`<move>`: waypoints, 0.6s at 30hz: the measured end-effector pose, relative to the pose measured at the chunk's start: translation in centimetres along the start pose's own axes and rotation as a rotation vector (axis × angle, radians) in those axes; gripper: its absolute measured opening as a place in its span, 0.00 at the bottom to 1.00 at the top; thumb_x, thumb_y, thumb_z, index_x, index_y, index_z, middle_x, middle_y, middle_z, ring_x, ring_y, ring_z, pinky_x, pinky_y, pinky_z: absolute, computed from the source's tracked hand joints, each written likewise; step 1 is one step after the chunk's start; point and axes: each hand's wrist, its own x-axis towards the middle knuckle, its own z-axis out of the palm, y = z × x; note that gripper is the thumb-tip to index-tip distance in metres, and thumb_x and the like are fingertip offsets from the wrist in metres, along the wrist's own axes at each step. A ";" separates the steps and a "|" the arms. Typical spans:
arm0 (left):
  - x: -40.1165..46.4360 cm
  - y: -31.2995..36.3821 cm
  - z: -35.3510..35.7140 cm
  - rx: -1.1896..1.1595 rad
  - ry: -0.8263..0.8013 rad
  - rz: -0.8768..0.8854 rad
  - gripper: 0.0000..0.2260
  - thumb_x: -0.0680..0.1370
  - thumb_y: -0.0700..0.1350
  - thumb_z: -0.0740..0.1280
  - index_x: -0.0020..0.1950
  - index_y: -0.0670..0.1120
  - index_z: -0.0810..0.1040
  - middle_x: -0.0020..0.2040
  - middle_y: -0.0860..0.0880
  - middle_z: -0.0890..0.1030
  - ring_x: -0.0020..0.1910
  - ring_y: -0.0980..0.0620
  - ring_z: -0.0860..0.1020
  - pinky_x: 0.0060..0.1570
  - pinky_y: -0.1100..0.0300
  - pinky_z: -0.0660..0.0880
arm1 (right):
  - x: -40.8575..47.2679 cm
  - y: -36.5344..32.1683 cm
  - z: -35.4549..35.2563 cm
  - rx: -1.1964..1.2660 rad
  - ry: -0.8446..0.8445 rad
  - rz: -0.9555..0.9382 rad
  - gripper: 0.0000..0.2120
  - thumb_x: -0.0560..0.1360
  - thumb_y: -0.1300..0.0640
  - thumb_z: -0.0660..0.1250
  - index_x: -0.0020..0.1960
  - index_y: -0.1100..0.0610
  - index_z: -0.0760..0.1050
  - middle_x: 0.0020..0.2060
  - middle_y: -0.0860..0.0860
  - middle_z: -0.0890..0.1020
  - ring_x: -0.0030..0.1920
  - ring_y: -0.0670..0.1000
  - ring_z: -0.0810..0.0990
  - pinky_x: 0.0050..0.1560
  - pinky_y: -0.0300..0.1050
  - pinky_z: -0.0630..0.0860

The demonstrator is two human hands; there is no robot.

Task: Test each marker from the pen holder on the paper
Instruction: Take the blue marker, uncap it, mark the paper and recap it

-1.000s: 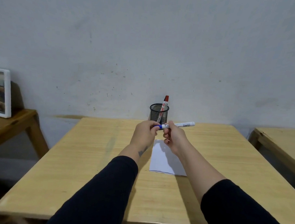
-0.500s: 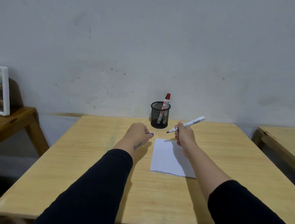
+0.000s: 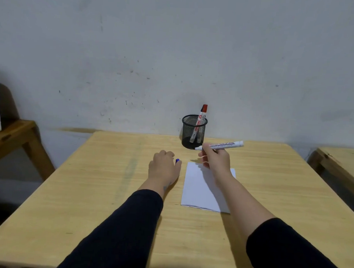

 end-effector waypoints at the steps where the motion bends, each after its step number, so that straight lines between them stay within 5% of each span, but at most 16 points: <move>1: -0.4 -0.2 0.4 0.012 0.053 0.019 0.23 0.79 0.56 0.58 0.70 0.45 0.68 0.67 0.47 0.72 0.66 0.46 0.68 0.61 0.51 0.67 | 0.0 -0.3 0.2 0.030 -0.011 -0.014 0.04 0.76 0.59 0.66 0.44 0.56 0.78 0.31 0.52 0.78 0.30 0.49 0.73 0.27 0.34 0.71; 7: -1.9 -0.9 2.5 0.135 -0.082 0.060 0.39 0.76 0.68 0.49 0.78 0.45 0.47 0.80 0.51 0.48 0.78 0.52 0.43 0.74 0.41 0.40 | 0.8 0.7 1.7 0.231 -0.083 0.042 0.04 0.77 0.61 0.64 0.48 0.59 0.78 0.37 0.56 0.77 0.31 0.51 0.72 0.31 0.42 0.70; 11: -1.8 -1.2 2.5 0.110 -0.083 0.031 0.42 0.74 0.70 0.51 0.78 0.46 0.45 0.80 0.51 0.48 0.78 0.53 0.42 0.74 0.42 0.39 | 1.0 1.7 1.8 0.236 -0.085 0.057 0.07 0.75 0.66 0.65 0.52 0.66 0.78 0.38 0.60 0.77 0.32 0.52 0.73 0.28 0.40 0.68; 15: -1.6 -1.2 2.7 0.129 -0.081 0.020 0.42 0.74 0.70 0.50 0.78 0.46 0.44 0.80 0.51 0.47 0.78 0.53 0.41 0.74 0.41 0.37 | 1.1 1.9 2.0 0.099 -0.053 -0.017 0.12 0.77 0.58 0.67 0.43 0.68 0.78 0.30 0.58 0.76 0.20 0.47 0.72 0.20 0.35 0.68; 18: -1.3 -1.1 2.8 0.149 -0.075 0.017 0.39 0.76 0.68 0.47 0.78 0.45 0.44 0.80 0.51 0.46 0.78 0.53 0.41 0.74 0.41 0.38 | 1.0 1.9 1.8 -0.011 0.022 -0.116 0.14 0.75 0.57 0.69 0.36 0.65 0.74 0.26 0.55 0.76 0.22 0.44 0.75 0.24 0.33 0.72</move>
